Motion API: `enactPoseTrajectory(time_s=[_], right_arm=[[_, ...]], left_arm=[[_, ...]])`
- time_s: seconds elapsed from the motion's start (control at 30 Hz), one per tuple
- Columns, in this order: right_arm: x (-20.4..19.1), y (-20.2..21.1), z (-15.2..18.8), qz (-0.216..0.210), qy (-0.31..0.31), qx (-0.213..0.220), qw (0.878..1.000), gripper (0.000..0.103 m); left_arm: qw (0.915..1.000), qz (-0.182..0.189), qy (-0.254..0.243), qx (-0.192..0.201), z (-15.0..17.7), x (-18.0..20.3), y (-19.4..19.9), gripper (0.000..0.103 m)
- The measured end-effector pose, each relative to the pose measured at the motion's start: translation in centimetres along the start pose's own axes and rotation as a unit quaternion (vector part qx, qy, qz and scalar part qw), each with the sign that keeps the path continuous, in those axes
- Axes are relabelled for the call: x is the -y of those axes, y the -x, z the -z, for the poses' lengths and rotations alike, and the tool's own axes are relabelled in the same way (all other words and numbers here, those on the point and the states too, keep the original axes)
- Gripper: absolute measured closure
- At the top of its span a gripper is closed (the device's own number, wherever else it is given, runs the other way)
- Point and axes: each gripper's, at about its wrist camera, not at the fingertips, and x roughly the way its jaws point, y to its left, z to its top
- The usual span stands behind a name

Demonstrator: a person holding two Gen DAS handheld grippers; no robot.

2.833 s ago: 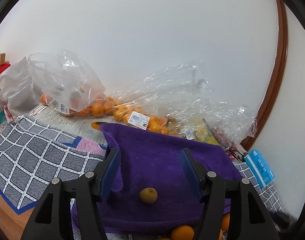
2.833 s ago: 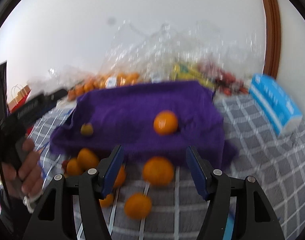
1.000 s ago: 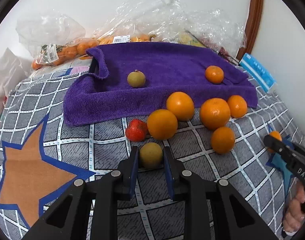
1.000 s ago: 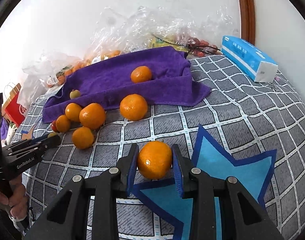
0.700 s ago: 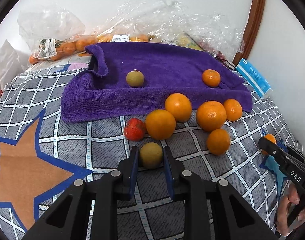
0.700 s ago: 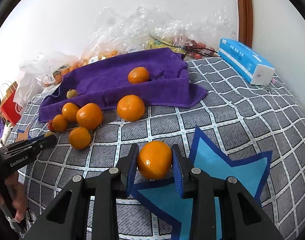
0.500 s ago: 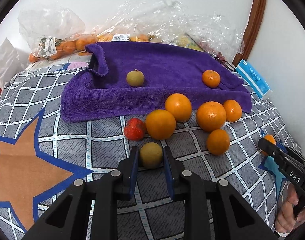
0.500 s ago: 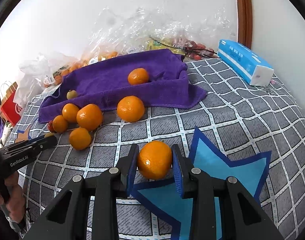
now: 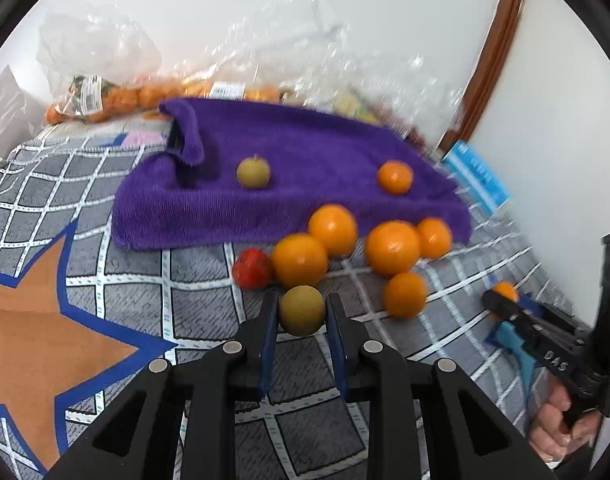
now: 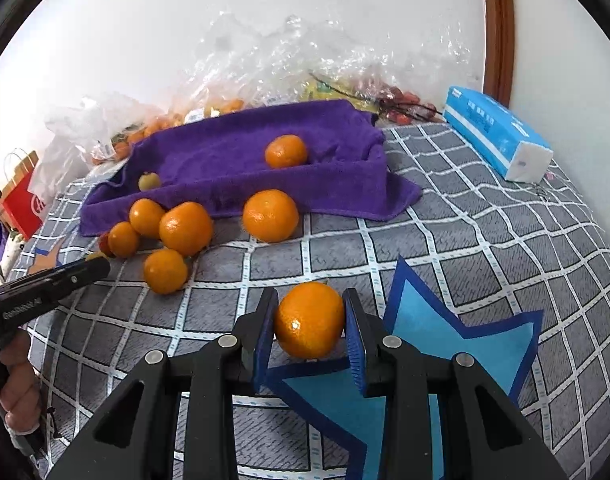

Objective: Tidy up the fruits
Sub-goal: 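Lift and carry the orange in the right gripper toward the towel while the left carries its fruit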

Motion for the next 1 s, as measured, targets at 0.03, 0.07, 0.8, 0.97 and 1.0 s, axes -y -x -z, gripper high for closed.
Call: enactPoseTrajectory(time_s=[0.03, 0.07, 0.8, 0.97, 1.0], right_arm=[[0.1, 0.2, 0.0, -0.002, -0.002, 0.005, 1.000, 0.070], [0.1, 0.3, 0.0, -0.002, -0.004, 0.008, 1.000, 0.070], [-1.1, 4.5, -5.5, -0.037, 0.020, 0.085, 0.996, 0.070], [-1.4, 3.8, -7.8, -0.035, 0.030, 0.097, 0.994, 0.070], [-1.4, 3.7, -8.1, -0.035, 0.030, 0.099, 0.994, 0.070]], left_arm=[[1.0000, 0.001, -0.002, 0.006, 0.0, 0.1, 0.2, 0.080], [0.9999, 0.004, -0.005, 0.012, 0.0, 0.3, 0.4, 0.080], [0.9941, -0.060, -0.024, 0.088, -2.0, 2.3, 6.0, 0.080], [0.9941, -0.063, -0.005, 0.089, -3.5, 2.2, 6.8, 0.080], [0.9938, -0.066, -0.002, 0.089, -3.7, 2.2, 6.8, 0.080]])
